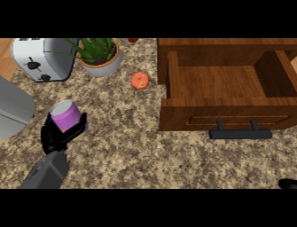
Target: Pick up the can, place it into the drawer and close the drawer
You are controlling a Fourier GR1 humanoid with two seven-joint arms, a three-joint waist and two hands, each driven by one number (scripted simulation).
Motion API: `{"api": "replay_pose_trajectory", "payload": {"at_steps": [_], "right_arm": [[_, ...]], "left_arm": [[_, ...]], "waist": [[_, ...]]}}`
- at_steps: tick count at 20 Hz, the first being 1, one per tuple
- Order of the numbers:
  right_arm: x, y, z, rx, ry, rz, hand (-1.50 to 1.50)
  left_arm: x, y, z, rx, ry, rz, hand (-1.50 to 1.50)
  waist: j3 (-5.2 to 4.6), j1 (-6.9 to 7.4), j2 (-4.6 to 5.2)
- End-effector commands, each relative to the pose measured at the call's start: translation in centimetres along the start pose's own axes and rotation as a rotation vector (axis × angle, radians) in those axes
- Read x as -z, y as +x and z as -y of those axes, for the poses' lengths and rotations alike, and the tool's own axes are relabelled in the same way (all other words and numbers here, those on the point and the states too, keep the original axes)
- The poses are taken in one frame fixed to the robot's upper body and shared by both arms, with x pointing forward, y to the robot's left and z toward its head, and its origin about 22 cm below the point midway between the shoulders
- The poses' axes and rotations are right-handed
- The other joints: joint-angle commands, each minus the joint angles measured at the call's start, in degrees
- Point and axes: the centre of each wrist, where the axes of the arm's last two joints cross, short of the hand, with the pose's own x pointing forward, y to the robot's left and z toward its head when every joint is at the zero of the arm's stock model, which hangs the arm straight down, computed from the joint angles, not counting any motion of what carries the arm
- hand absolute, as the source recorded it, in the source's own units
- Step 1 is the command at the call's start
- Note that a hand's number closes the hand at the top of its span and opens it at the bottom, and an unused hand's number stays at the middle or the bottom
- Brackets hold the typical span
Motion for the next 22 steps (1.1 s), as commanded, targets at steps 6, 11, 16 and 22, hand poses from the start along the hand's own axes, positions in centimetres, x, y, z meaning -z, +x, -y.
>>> {"api": "replay_pose_trajectory", "payload": {"at_steps": [6,11,16,22], "right_arm": [[0.3,-0.3,-0.5,-0.007,0.012,0.021,-1.5],[0.3,0.9,-0.7,-0.022,-0.024,0.022,-1.5],[0.3,0.3,0.1,-0.031,-0.041,0.026,-1.5],[0.3,1.4,0.2,-0.053,-0.026,0.018,-1.5]], "left_arm": [[0.7,2.8,9.9,-0.028,-0.503,-0.009,1.5],[2.0,4.5,10.8,-0.067,-0.548,0.033,1.5],[2.9,8.0,13.9,-0.008,-0.622,0.035,1.5],[2.4,14.3,18.6,0.013,-0.671,0.083,1.5]], "waist": [[-0.01,-0.86,0.17],[0.02,0.0,-0.02],[0.06,0.31,-0.13],[0.08,0.88,-0.42]]}}
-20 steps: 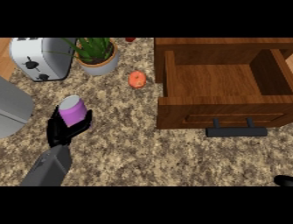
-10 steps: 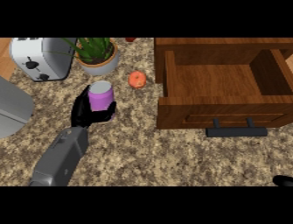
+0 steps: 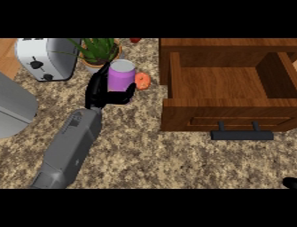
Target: Pick up the can, place it into the drawer and close the drawer
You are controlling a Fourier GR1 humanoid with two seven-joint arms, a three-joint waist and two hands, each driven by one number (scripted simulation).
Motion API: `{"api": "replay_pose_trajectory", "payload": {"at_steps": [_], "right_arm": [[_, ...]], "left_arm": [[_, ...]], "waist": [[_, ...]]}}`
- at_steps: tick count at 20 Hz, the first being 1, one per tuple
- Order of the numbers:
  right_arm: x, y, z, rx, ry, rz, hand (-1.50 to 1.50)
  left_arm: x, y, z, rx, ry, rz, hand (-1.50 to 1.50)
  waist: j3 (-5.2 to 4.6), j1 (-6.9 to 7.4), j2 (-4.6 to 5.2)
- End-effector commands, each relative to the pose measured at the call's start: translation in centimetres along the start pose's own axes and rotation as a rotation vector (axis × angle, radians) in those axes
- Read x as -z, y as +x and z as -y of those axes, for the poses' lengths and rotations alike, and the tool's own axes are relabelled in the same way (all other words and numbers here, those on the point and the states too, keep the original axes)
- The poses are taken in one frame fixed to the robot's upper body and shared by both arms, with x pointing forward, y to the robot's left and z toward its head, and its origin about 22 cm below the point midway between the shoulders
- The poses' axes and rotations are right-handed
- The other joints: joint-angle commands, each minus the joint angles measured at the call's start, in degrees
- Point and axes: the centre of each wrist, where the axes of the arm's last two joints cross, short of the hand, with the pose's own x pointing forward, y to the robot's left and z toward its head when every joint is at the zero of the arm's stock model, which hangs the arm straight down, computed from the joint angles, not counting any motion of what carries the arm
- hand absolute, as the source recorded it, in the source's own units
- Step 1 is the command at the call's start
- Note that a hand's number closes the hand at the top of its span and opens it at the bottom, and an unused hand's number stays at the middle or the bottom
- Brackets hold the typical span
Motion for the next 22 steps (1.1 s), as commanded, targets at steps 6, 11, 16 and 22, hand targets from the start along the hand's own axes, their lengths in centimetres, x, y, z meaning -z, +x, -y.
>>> {"api": "replay_pose_trajectory", "payload": {"at_steps": [6,11,16,22], "right_arm": [[-0.1,0.4,0.9,0.003,-0.019,-0.003,-1.5],[0.7,0.0,-1.2,-0.001,0.017,0.015,-1.5],[0.3,-0.2,0.1,0.007,-0.017,0.016,-1.5],[1.7,0.4,0.0,0.012,0.005,0.026,-1.5]], "left_arm": [[2.3,10.0,5.8,-0.022,-0.088,0.031,1.5],[2.5,12.5,7.2,0.017,-0.093,0.057,1.5],[4.2,19.0,12.8,0.069,-0.108,0.082,1.5],[6.6,21.8,15.2,0.073,-0.114,0.048,1.5]], "waist": [[0.01,0.13,-0.15],[-0.02,-0.09,0.16],[0.01,-0.83,0.18],[0.01,-1.71,0.53]]}}
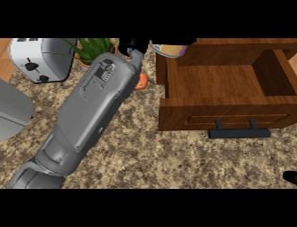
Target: Pick up the can, place it into the drawer and close the drawer
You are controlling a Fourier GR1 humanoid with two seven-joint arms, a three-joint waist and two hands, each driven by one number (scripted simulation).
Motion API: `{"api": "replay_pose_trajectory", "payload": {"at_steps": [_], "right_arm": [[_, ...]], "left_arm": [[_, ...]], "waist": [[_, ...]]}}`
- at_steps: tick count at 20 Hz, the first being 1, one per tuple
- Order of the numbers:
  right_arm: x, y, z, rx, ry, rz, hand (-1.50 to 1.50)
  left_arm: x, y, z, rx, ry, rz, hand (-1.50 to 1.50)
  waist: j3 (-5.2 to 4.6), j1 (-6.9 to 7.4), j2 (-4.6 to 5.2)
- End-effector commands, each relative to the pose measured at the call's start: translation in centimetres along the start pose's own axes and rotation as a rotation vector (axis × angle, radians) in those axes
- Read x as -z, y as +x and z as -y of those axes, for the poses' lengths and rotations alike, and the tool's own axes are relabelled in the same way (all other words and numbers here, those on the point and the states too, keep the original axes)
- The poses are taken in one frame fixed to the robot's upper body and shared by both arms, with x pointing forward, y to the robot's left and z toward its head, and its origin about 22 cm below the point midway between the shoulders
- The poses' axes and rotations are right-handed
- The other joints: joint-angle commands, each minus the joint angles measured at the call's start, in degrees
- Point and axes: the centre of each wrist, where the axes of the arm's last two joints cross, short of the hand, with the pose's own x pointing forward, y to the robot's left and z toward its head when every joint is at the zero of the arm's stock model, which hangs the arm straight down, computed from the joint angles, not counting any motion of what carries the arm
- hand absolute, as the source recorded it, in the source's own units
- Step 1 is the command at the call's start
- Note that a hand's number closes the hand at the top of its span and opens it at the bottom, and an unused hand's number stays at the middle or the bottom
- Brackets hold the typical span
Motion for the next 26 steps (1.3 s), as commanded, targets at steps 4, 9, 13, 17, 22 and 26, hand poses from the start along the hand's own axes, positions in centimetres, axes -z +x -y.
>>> {"api": "replay_pose_trajectory", "payload": {"at_steps": [4,9,13,17,22,26], "right_arm": [[0.8,1.0,0.6,0.005,0.004,0.012,-1.5],[0.7,-0.1,0.8,0.007,0.015,0.02,-1.5],[0.2,-0.2,0.5,0.011,0.049,0.006,-1.5],[1.1,1.2,-0.3,0.012,0.04,0.012,-1.5],[1.3,1.1,-0.6,0.005,0.043,0.024,-1.5],[1.9,1.3,-0.8,0.013,0.05,0.026,-1.5]], "left_arm": [[2.5,3.9,3.0,0.06,0.021,-0.005,1.5],[3.3,5.0,4.2,0.07,0.014,-0.048,1.5],[3.8,5.3,4.7,0.092,0.015,-0.055,1.5],[3.8,3.8,4.7,0.12,0.036,-0.051,1.5],[4.1,5.6,5.7,0.157,0.106,-0.052,1.5],[4.1,4.3,5.4,0.172,0.162,-0.038,-1.5]], "waist": [[0.03,-1.61,0.4],[0.08,-1.95,0.51],[0.11,-2.82,0.68],[0.08,-3.16,0.79],[0.13,-3.81,0.92],[0.14,-4.08,1.01]]}}
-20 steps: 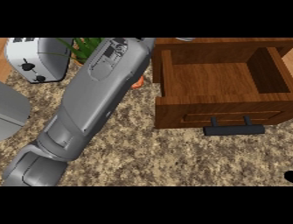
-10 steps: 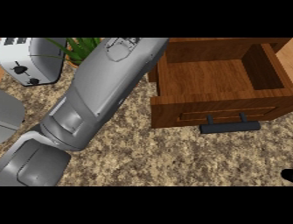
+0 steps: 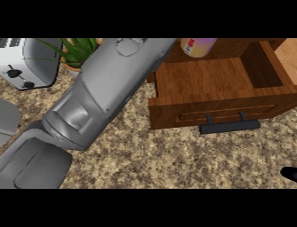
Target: Pick up the can, place it into the drawer and close the drawer
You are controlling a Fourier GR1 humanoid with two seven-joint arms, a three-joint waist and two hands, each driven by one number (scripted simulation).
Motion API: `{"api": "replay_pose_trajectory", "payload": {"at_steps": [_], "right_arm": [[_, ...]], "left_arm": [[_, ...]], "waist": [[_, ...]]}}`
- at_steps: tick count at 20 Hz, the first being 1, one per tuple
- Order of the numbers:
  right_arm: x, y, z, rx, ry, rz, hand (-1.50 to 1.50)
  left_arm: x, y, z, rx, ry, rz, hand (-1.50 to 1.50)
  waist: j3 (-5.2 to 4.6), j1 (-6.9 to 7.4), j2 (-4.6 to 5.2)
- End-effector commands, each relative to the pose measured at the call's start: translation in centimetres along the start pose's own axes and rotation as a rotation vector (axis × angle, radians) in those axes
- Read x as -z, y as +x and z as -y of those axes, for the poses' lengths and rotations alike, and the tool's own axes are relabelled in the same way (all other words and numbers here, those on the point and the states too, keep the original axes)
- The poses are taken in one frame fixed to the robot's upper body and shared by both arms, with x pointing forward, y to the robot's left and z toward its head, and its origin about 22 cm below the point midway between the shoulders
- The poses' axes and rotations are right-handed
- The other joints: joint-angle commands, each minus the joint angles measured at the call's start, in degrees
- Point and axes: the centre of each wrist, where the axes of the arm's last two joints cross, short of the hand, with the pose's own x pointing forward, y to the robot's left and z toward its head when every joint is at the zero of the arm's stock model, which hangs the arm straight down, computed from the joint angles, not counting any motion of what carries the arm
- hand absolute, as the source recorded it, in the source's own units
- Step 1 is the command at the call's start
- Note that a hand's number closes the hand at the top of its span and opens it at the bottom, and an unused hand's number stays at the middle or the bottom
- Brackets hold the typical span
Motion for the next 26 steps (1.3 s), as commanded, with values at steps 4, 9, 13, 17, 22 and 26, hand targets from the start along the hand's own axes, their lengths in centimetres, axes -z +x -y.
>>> {"api": "replay_pose_trajectory", "payload": {"at_steps": [4,9,13,17,22,26], "right_arm": [[1.3,0.7,0.1,-0.014,0.004,0.024,-1.5],[1.5,1.1,-0.8,-0.137,0.089,0.093,-1.5],[2.2,1.5,-0.9,-0.238,0.117,0.157,-1.5],[3.6,0.6,-2.0,-0.373,0.159,0.181,-1.5],[4.8,-0.6,-4.8,-0.558,0.196,0.217,-1.5],[6.6,-2.0,-6.3,-0.684,0.23,0.246,-1.5]], "left_arm": [[0.4,-1.0,-0.3,0.029,0.078,0.021,-1.5],[0.4,-0.7,-0.3,-0.024,0.094,0.02,-1.5],[0.2,0.0,0.1,-0.052,0.103,0.002,-1.5],[0.4,-0.3,-0.2,-0.099,0.106,0.006,-1.5],[0.3,0.4,0.0,-0.136,0.085,0.016,-1.5],[0.3,1.1,0.2,-0.125,0.097,0.027,-1.5]], "waist": [[0.01,-0.54,0.39],[0.01,-1.0,0.74],[0.01,-0.73,0.41],[-0.03,0.47,0.67],[-0.08,1.74,0.58],[-0.06,2.5,0.6]]}}
